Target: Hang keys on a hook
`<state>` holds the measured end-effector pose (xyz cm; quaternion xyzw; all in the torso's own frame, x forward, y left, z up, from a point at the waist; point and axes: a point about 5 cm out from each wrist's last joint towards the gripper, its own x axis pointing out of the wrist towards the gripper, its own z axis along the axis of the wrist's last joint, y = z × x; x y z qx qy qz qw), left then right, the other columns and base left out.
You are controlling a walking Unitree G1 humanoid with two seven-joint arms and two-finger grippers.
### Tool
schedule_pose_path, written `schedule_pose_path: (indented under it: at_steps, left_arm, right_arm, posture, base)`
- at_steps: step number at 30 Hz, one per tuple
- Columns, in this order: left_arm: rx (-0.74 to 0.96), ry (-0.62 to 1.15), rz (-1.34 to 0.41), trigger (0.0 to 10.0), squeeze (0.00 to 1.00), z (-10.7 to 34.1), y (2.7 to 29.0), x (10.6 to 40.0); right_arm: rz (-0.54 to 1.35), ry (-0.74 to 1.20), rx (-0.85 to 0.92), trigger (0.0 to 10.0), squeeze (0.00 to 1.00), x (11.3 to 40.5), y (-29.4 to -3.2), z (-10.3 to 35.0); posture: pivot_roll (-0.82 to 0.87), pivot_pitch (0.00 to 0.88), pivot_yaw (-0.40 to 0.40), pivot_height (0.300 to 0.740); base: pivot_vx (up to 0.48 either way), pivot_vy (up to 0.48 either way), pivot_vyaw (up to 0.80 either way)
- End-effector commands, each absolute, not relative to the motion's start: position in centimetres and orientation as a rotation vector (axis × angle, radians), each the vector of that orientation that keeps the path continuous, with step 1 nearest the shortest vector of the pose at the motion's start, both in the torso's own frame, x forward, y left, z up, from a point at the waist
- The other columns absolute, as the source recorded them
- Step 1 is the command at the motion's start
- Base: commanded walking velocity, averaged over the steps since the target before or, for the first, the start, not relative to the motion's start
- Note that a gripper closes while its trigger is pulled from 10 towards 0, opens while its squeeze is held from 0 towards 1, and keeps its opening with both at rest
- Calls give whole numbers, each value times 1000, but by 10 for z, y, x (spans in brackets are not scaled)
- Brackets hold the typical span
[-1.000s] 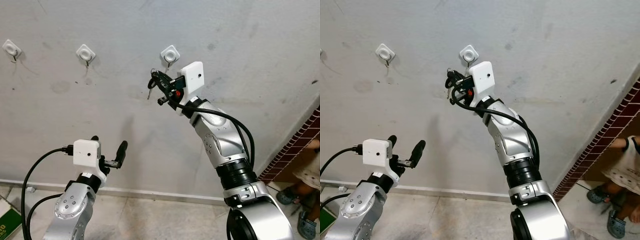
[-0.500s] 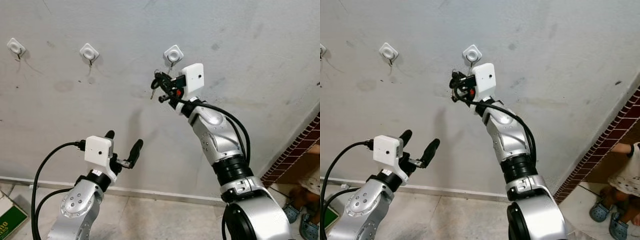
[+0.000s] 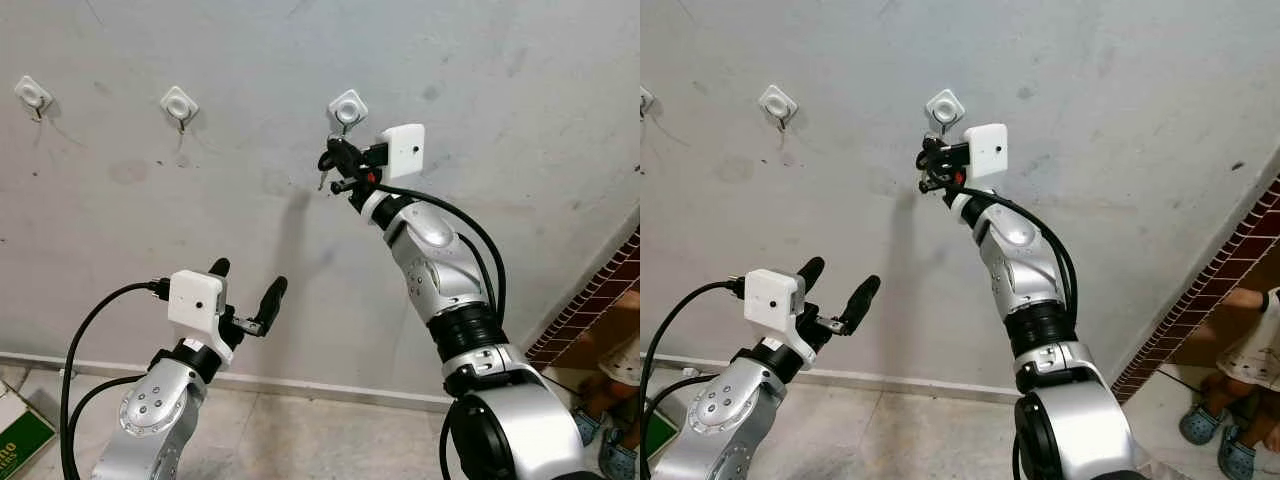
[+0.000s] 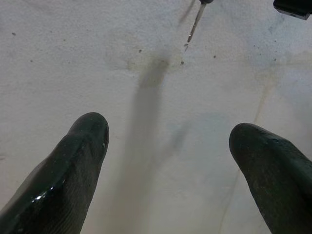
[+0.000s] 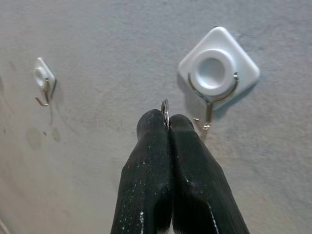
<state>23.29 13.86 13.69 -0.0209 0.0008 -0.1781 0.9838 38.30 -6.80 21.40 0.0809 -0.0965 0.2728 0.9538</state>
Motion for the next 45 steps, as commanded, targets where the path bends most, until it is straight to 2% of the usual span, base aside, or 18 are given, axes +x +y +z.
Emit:
schedule_pose_path:
  at_steps: [1,26,45]
  left_arm:
    - [-35,0,-370,10000,0,139,139,232]
    - [-38,6,-365,10000,0,138,139,231]
    - [-42,-1,-384,10000,0,141,136,232]
  right_arm:
    - [545,-216,179,10000,0,386,-70,221]
    - [512,-189,260,10000,0,397,-70,225]
    - [442,-93,348,10000,0,398,-81,203]
  posture:
    - [128,4,13,740]
    - [134,8,12,740]
    - [135,8,10,740]
  base:
    - [0,0,0]
    - [0,0,0]
    - [0,0,0]
